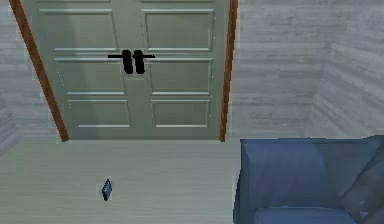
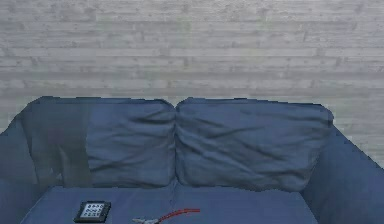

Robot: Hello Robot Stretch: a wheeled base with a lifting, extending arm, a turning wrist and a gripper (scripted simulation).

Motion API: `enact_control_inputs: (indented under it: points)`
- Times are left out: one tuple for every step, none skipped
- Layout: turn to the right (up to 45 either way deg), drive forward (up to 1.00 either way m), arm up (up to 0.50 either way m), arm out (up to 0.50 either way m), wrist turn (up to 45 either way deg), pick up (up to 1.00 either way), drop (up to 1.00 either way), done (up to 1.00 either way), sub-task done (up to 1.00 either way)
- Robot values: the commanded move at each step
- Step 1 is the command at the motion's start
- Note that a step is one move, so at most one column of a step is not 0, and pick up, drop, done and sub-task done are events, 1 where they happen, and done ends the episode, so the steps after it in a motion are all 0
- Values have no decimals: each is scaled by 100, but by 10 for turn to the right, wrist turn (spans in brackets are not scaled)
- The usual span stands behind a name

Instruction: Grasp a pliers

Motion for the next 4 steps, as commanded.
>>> enact_control_inputs:
  points:
    - [0, 0, 50, 0, 0, 0, 0, 0, 0]
    - [0, 0, 6, 0, 0, 0, 0, 0, 0]
    - [0, 0, 0, 20, 0, 0, 0, 0, 0]
    - [0, 0, 0, 0, 450, 0, 0, 0, 0]
